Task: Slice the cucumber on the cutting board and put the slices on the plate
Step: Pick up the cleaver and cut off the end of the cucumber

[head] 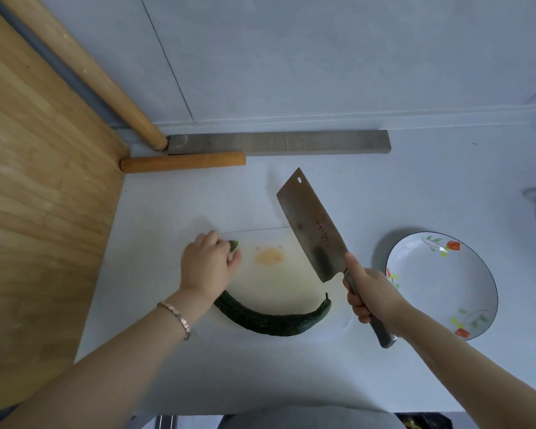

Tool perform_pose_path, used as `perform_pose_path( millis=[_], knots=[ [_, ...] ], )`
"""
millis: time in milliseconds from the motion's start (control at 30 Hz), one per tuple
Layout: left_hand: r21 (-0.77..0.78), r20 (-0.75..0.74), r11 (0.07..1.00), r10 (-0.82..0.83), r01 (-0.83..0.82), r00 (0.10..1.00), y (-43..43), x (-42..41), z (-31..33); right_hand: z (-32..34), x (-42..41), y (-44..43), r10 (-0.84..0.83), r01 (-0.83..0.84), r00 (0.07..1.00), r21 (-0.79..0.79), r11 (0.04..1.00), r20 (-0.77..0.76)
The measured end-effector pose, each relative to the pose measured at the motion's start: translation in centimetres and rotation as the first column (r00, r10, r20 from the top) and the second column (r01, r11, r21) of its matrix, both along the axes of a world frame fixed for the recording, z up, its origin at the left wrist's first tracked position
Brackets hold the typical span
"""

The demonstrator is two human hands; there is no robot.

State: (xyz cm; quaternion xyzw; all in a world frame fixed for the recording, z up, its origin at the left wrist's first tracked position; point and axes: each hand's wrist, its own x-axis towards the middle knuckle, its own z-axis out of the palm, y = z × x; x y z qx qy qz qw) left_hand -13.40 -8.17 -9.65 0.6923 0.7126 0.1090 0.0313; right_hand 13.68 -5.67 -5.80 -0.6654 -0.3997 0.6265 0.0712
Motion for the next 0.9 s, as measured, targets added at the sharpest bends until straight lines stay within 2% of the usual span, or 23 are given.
perform_pose_path(
  millis=[67, 133, 167, 233, 400, 467, 567, 633, 733, 900],
  knots=[
    [-0.149, 0.11, 0.971, -0.173, 0.188, 0.979, -1.3, 2.5, -0.4, 0.1, 1.1, 0.0, 0.029, -0.033, 0.997, 0.06, 0.998, 0.072],
    [-0.445, 0.173, 0.838, -0.267, 0.317, 0.948, -2.5, 5.1, -0.8, 0.1, 2.2, -0.2, 0.067, -0.082, 0.988, 0.102, 0.991, 0.142],
    [-0.545, 0.14, 0.771, -0.303, 0.329, 0.942, -3.0, 6.2, -1.0, 0.1, 2.8, -0.3, 0.089, -0.109, 0.981, 0.115, 0.987, 0.172],
    [-0.611, 0.062, 0.727, -0.352, 0.314, 0.934, -3.7, 7.8, -1.5, 0.1, 3.8, -0.6, 0.134, -0.166, 0.965, 0.132, 0.977, 0.226],
    [-0.545, 0.09, 0.798, -0.247, 0.255, 0.965, -4.2, 9.2, -2.1, -0.2, 4.8, -1.9, 0.173, -0.221, 0.943, 0.148, 0.964, 0.284],
    [-0.49, 0.097, 0.852, -0.156, 0.184, 0.983, -3.7, 9.6, -2.1, -0.3, 4.7, -2.4, 0.162, -0.203, 0.952, 0.139, 0.969, 0.26],
    [-0.442, 0.189, 0.894, 0.005, 0.081, 0.982, -2.7, 9.8, -2.2, -0.5, 4.0, -2.8, 0.221, -0.274, 0.933, 0.167, 0.947, 0.283],
    [-0.425, 0.24, 0.903, 0.042, 0.066, 0.97, -2.5, 9.7, -2.2, -0.6, 3.5, -3.0, 0.267, -0.33, 0.914, 0.179, 0.927, 0.306],
    [-0.345, 0.231, 0.938, 0.06, 0.024, 0.971, -3.0, 9.9, -2.4, -0.8, 2.8, -3.4, 0.341, -0.43, 0.859, 0.178, 0.885, 0.38],
    [-0.313, 0.25, 0.949, 0.121, -0.038, 0.961, -3.5, 10.4, -2.6, -1.4, 2.8, -4.1, 0.385, -0.478, 0.835, 0.174, 0.861, 0.392]
  ],
)
